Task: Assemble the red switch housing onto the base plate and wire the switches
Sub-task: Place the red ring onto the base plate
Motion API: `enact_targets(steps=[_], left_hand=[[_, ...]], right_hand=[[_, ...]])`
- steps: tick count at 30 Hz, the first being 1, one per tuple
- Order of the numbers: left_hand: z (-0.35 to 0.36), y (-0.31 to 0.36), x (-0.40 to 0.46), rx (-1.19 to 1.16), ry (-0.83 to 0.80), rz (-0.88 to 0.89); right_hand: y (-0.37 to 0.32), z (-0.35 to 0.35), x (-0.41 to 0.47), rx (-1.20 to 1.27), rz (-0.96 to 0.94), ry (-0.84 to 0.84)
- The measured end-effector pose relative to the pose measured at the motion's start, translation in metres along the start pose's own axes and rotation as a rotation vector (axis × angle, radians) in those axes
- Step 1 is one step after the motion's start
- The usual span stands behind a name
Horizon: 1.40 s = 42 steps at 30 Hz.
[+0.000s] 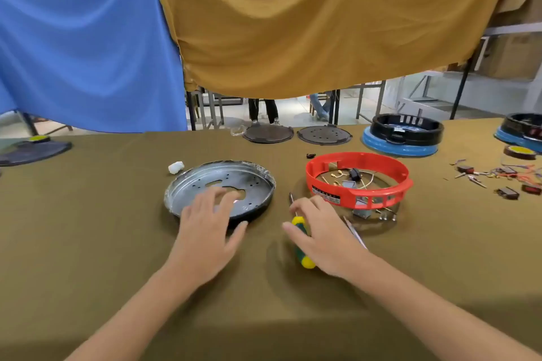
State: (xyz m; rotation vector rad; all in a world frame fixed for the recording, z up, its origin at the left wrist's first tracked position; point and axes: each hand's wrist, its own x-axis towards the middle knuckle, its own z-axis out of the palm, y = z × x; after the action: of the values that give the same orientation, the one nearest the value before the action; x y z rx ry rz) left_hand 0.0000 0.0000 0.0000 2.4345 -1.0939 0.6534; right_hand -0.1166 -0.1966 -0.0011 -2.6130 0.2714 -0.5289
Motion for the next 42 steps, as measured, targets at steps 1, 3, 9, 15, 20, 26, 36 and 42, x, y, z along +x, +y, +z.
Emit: enact_targets(steps=[1,3,9,15,20,26,36,42], left_hand=[[0.011,-0.003,0.014,0.002,-0.002,0.035],[0.028,-0.003,0.04,0.025,-0.032,0.067],[0.056,-0.009,0.059,0.118,-0.064,0.216],[0.054,-0.009,0.057,0.103,-0.004,0.261],[0.046,-0.008,0.058,0.087,0.129,0.242],[0.047,-0.009,0.059,0.075,0.227,0.272],[0.045,-0.01,0.065,0.007,0.328,0.253],[0.026,-0.018,0.073,-0.34,0.528,-0.036]], right_hand=[[0.003,0.005,0.016,0.061,0.012,0.023],[0.007,0.008,0.045,0.142,0.047,0.056],[0.022,0.023,0.092,0.307,0.041,0.133],[0.026,0.026,0.088,0.332,0.037,0.219],[0.028,0.024,0.086,0.352,0.055,0.205],[0.027,0.021,0.085,0.37,0.064,0.236],[0.026,0.019,0.083,0.389,0.07,0.22],[0.025,0.016,0.082,0.429,0.064,0.208]])
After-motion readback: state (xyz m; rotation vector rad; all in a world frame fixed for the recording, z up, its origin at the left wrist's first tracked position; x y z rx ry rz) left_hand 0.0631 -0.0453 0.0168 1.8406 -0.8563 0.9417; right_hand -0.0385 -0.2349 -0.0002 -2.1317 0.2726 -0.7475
